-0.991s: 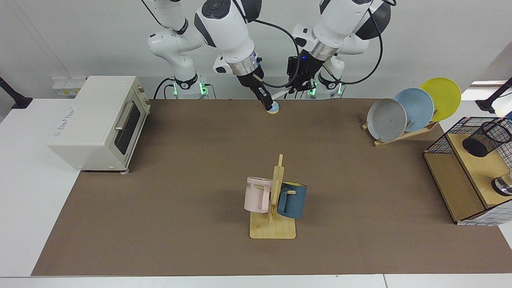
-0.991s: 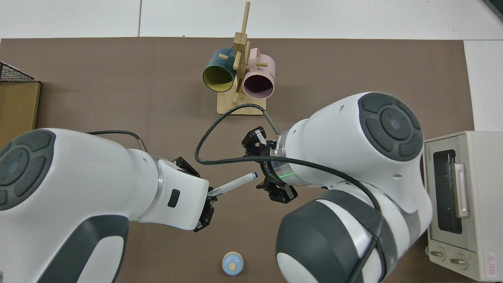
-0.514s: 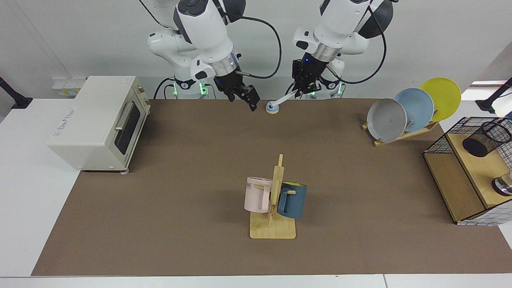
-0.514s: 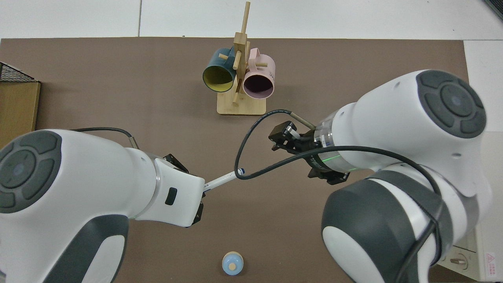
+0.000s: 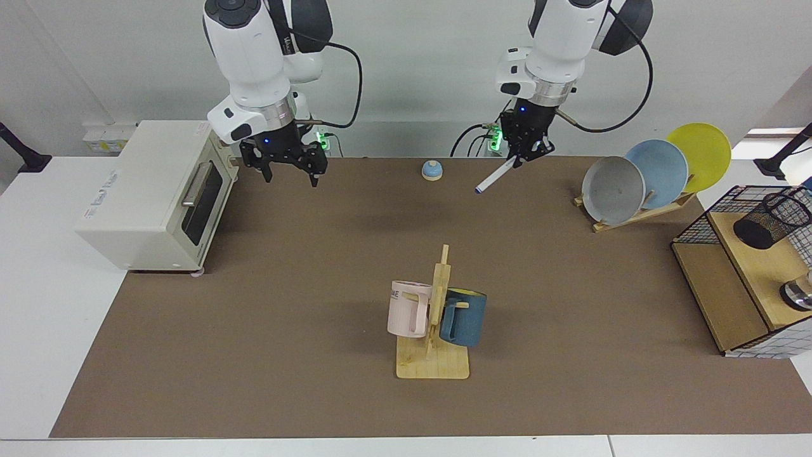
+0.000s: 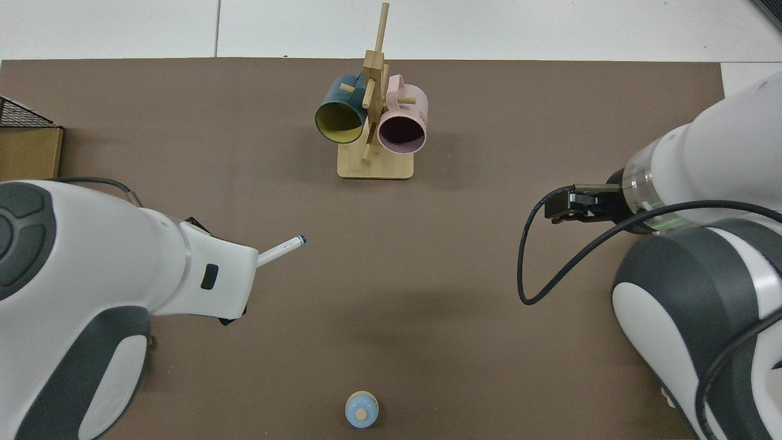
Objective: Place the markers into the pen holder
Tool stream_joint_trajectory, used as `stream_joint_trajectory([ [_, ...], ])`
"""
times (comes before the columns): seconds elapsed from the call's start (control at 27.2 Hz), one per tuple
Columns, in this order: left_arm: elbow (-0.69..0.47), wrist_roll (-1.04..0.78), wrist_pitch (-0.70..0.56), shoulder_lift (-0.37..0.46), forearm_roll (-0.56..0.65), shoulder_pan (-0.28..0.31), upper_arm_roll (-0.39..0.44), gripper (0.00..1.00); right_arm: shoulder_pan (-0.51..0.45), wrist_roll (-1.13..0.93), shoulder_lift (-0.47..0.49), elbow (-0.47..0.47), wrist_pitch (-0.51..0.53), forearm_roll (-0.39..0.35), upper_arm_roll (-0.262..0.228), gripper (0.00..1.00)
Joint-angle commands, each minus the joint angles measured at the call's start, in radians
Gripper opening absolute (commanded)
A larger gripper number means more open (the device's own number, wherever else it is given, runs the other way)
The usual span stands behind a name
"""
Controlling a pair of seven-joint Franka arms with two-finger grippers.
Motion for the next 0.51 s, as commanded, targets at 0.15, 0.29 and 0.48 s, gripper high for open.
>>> stream_joint_trajectory([
  [0.15, -0.020, 0.125, 0.008, -0.015, 0.149, 0.144, -0.003, 0.00, -0.048, -0.096, -0.037, 0.000, -0.029, -0.051, 0.011, 1.00],
  [0.29, -0.005, 0.244, 0.019, 0.006, 0.233, 0.190, 0.000, 0.00, -0.084, -0.107, -0.045, -0.011, -0.022, -0.029, 0.011, 1.00],
  [0.48, 0.021, 0.350, 0.028, 0.035, 0.351, 0.212, 0.003, 0.00, -0.115, -0.110, -0.046, -0.014, -0.023, 0.003, 0.010, 1.00],
])
